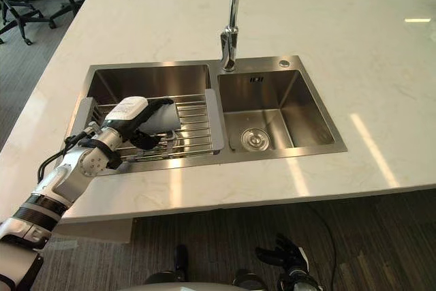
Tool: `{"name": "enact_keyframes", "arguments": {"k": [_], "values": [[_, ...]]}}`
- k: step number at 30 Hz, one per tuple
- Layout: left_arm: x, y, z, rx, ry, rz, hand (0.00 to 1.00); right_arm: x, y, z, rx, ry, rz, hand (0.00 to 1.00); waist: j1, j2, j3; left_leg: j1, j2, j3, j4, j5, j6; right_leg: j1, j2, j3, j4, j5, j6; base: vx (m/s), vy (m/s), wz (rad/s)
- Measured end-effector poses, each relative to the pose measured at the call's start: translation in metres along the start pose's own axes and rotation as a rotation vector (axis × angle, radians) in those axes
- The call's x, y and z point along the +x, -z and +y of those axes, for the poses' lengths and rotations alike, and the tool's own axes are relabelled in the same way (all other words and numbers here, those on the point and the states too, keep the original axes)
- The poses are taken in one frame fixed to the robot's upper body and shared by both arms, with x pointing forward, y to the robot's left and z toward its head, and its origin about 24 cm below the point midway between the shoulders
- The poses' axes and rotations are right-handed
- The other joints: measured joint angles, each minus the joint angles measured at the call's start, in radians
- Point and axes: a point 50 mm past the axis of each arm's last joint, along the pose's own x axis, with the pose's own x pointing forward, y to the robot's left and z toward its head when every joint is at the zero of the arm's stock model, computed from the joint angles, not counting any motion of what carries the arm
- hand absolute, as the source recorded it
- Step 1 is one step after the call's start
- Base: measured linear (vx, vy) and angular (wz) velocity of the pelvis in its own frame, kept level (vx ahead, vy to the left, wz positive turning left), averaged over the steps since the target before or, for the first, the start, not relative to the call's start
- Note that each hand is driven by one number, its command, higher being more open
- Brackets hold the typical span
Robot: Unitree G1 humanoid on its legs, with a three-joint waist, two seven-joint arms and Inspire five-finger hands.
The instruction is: Walk over to the sink, pick up the cup, carry it to the dishwasher, place the cup inside the dishwasher, then close the dishwasher door
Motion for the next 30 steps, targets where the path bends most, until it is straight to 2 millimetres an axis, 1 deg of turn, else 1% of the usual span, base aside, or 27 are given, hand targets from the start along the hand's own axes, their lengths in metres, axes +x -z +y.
{"name": "enact_keyframes", "arguments": {"k": [4,7,13,20,22,25,27,30], "values": [[0.008,0.002,0.019,0.049,-0.023,-0.002,0.3,0.002,-0.004,0.001,-0.001,-0.005,-0.011,0.9,-0.006,0.004,0.019,-0.001,0.001,0.007,0.0,-0.003,0.0,-0.003,0.0,0.007,-0.001,0.002,-0.002,0.01,-0.024,-0.05],[0.009,0.004,0.026,0.068,-0.022,-0.001,0.3,0.002,-0.004,0.001,-0.001,-0.008,-0.011,0.9,-0.015,0.008,0.023,-0.001,0.001,0.012,0.0,-0.006,0.0,-0.003,-0.001,0.008,-0.001,0.004,-0.003,0.01,-0.021,-0.04],[0.009,0.005,0.028,0.065,-0.024,0.002,0.3,0.002,-0.004,0.0,-0.002,-0.006,-0.011,0.9,-0.024,0.019,0.03,-0.001,0.001,0.013,0.0,-0.006,0.001,-0.003,-0.001,0.007,-0.002,0.005,-0.004,0.0,0.0,0.0],[0.008,0.004,0.028,0.036,-0.028,0.001,0.3,0.002,-0.004,0.0,-0.002,-0.004,-0.011,0.9,-0.024,0.02,0.03,0.005,0.0,0.01,0.0,-0.006,0.001,0.005,-0.001,0.004,-0.003,0.005,-0.005,0.0,-0.004,0.01],[0.007,0.0,0.027,0.019,-0.035,-0.014,0.3,0.002,-0.004,0.0,-0.002,-0.002,-0.01,0.9,-0.024,0.02,0.03,0.008,0.0,0.006,0.0,-0.006,0.001,0.013,0.0,-0.001,-0.009,0.007,-0.008,-0.01,-0.03,0.07],[-0.001,-0.015,0.024,-0.081,-0.085,-0.076,0.3,0.001,-0.004,-0.001,-0.002,0.002,-0.009,0.9,-0.023,0.019,0.03,0.011,0.001,0.0,0.0,-0.005,0.002,0.02,0.001,-0.003,-0.009,0.008,-0.011,-0.01,-0.021,0.05],[-0.006,-0.029,0.023,-0.164,-0.148,-0.125,0.3,0.001,-0.004,-0.002,-0.002,0.005,-0.01,0.9,-0.017,0.019,0.03,0.014,0.003,-0.001,0.0,-0.004,0.002,0.02,0.004,-0.002,-0.004,0.01,-0.013,-0.02,-0.019,0.0],[-0.014,-0.05,0.028,-0.285,-0.253,-0.205,0.3,0.001,-0.003,-0.002,-0.002,0.011,-0.008,0.9,-0.014,0.019,0.03,0.015,0.008,-0.003,0.0,-0.001,0.002,0.014,0.01,-0.002,0.015,0.01,-0.013,-0.04,-0.023,0.0]]}}
